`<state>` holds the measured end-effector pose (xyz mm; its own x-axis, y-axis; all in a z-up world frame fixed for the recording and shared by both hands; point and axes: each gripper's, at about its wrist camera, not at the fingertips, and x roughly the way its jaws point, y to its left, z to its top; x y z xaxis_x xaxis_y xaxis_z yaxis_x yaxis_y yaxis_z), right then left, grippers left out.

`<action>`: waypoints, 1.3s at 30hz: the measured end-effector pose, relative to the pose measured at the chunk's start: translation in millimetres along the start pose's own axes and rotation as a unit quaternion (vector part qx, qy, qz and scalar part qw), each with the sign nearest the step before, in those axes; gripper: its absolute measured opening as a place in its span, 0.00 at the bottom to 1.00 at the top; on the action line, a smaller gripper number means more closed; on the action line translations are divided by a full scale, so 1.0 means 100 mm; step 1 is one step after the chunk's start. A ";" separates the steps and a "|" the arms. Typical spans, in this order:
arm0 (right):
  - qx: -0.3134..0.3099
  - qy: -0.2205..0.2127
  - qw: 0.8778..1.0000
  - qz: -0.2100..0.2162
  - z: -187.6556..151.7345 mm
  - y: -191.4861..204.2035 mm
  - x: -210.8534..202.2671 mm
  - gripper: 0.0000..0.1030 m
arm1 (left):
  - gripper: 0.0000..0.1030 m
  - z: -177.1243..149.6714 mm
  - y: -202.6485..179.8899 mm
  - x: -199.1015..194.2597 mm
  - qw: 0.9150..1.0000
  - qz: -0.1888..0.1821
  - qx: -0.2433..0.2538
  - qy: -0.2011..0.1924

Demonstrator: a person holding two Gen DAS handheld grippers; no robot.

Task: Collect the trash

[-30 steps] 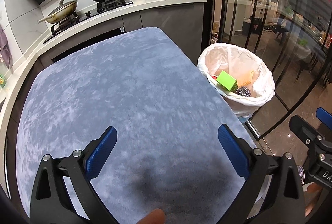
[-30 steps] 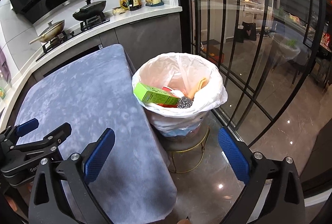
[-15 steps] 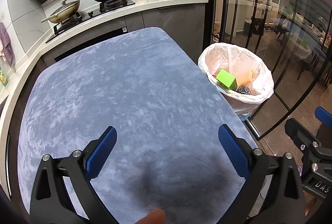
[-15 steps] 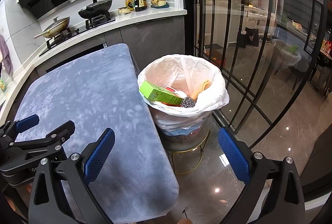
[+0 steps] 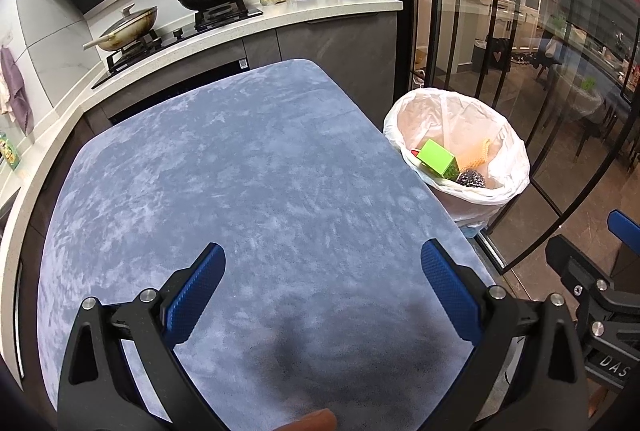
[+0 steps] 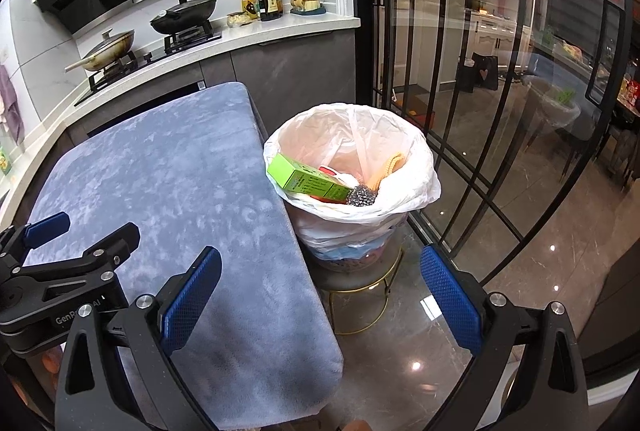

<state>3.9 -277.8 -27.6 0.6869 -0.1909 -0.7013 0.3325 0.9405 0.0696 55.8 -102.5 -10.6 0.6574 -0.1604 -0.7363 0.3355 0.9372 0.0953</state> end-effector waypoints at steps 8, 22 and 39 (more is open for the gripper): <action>-0.002 0.001 1.000 -0.001 0.00 0.00 0.00 0.93 | 0.91 0.00 -0.05 0.00 1.000 0.002 0.007 -0.005; -0.003 0.004 1.000 -0.002 -0.03 0.00 0.04 0.93 | 0.91 -0.01 -0.05 0.02 1.000 0.000 0.004 0.002; -0.007 0.005 1.000 -0.006 -0.05 0.00 0.06 0.93 | 0.91 -0.04 -0.07 0.04 1.000 0.001 0.007 0.007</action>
<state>4.7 -277.3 -35.8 0.6762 -0.2002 -0.7089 0.3324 0.9417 0.0512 53.8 -108.4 -16.6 0.6478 -0.1544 -0.7460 0.3446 0.9327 0.1062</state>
